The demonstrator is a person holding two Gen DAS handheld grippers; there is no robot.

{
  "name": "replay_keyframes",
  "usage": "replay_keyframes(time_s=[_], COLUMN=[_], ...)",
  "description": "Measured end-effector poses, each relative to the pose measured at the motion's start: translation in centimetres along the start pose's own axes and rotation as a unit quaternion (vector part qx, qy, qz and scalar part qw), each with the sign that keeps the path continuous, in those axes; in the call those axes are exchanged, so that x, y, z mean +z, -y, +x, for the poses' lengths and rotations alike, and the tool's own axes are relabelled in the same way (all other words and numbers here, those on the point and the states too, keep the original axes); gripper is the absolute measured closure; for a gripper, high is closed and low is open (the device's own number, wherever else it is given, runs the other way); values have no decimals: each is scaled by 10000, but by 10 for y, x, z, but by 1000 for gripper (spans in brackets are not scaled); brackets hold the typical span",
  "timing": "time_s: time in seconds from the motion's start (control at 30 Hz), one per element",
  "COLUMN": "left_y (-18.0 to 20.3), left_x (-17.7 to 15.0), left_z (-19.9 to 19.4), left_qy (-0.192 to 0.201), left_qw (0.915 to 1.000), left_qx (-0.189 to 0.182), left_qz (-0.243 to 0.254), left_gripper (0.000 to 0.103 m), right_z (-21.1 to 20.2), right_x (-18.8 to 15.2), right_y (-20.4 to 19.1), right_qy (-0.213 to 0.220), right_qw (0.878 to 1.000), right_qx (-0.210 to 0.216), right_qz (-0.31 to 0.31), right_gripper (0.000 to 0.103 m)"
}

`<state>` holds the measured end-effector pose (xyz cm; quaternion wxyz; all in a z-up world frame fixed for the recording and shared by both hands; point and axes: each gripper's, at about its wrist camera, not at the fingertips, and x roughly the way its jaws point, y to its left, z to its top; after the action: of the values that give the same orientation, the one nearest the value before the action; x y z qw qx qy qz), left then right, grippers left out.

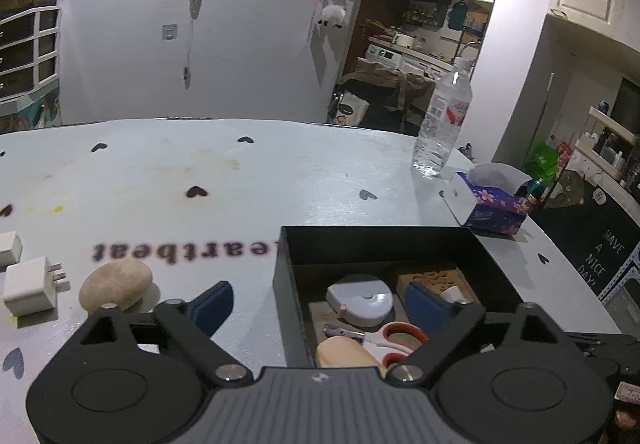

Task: Organize rigid objects
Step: 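Move the left tool to the beige stone and grasp it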

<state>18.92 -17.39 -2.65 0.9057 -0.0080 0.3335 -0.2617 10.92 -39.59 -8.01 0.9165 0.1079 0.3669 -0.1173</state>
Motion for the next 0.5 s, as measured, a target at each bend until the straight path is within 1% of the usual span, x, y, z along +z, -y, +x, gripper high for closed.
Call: replay_keyframes(time_s=[0.03, 0.17, 0.5], left_y=[-1, -8, -33], left_x=[-1, -3, -17], left_z=[-1, -3, -9], left_qy=[2, -19, -155], left_qw=[10000, 9999, 9981], left_qx=[17, 116, 397], left_qz=[-14, -80, -434], left_gripper=[4, 0, 0], right_z=[0, 0, 0], right_x=[0, 0, 0], right_y=[0, 0, 0], right_qy=[1, 0, 0], right_qw=[10000, 10000, 10000], right_qx=[0, -1, -1], right_qz=[-1, 0, 1], right_gripper=[97, 97, 97])
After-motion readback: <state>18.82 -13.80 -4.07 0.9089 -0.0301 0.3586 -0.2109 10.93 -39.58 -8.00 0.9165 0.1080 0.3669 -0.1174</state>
